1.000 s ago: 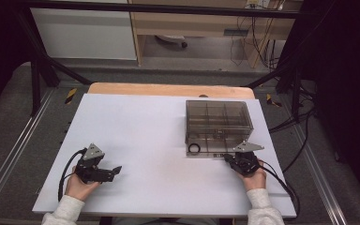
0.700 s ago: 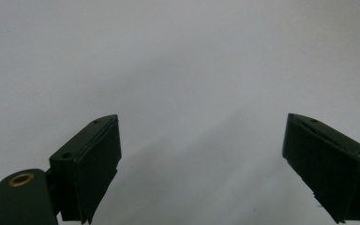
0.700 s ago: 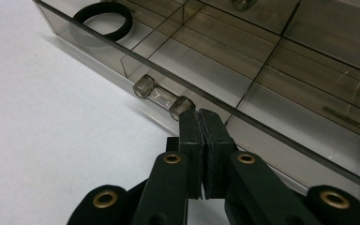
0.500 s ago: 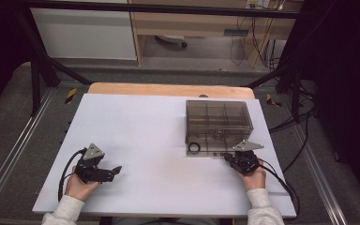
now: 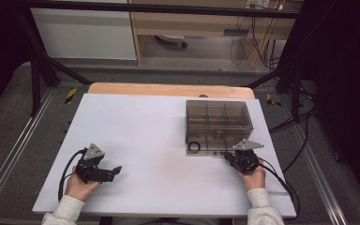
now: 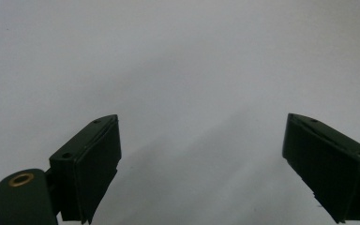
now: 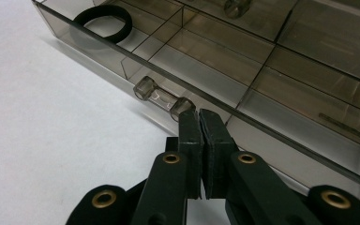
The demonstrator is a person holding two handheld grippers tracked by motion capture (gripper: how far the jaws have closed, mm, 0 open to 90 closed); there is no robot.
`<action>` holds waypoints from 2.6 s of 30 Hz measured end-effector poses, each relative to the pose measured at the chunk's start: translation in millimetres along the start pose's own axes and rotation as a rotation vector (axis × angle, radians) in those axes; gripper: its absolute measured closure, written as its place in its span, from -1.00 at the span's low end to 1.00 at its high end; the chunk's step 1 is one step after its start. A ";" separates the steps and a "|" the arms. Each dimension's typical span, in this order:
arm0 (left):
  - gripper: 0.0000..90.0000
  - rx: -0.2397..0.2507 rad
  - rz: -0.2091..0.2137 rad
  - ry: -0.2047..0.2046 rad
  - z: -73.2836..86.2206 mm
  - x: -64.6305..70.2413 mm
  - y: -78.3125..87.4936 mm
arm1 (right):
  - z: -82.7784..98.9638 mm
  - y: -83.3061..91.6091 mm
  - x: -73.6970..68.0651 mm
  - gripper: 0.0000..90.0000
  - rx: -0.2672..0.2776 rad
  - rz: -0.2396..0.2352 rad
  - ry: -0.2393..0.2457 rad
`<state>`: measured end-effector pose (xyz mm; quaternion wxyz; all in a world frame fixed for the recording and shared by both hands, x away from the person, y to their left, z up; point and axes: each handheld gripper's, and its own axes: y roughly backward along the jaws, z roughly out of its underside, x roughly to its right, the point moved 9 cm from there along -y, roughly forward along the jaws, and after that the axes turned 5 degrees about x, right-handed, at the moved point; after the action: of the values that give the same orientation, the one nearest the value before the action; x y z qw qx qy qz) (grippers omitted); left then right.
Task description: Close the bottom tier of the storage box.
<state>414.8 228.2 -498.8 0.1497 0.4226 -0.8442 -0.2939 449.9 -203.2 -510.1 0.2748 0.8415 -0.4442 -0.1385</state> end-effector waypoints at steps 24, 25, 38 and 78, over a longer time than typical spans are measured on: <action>-0.75 -0.002 0.000 -0.002 0.1 0.0 -0.2 | -2.5 -3.5 4.6 0.96 0.001 0.004 -0.005; -0.75 -0.001 0.000 -0.002 0.1 0.1 -0.2 | -2.6 -3.6 4.8 0.96 0.001 0.004 -0.004; -0.75 -0.001 0.000 -0.002 -0.1 0.1 -0.1 | -4.1 -5.5 6.9 0.96 0.002 0.006 -0.007; -0.74 -0.003 0.002 -0.004 0.2 0.3 -0.3 | -9.8 -15.9 14.0 0.96 0.003 0.008 -0.018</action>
<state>414.8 228.0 -499.2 0.1492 0.4210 -0.8443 -0.2960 473.2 -204.1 -511.4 0.2700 0.8389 -0.4500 -0.1442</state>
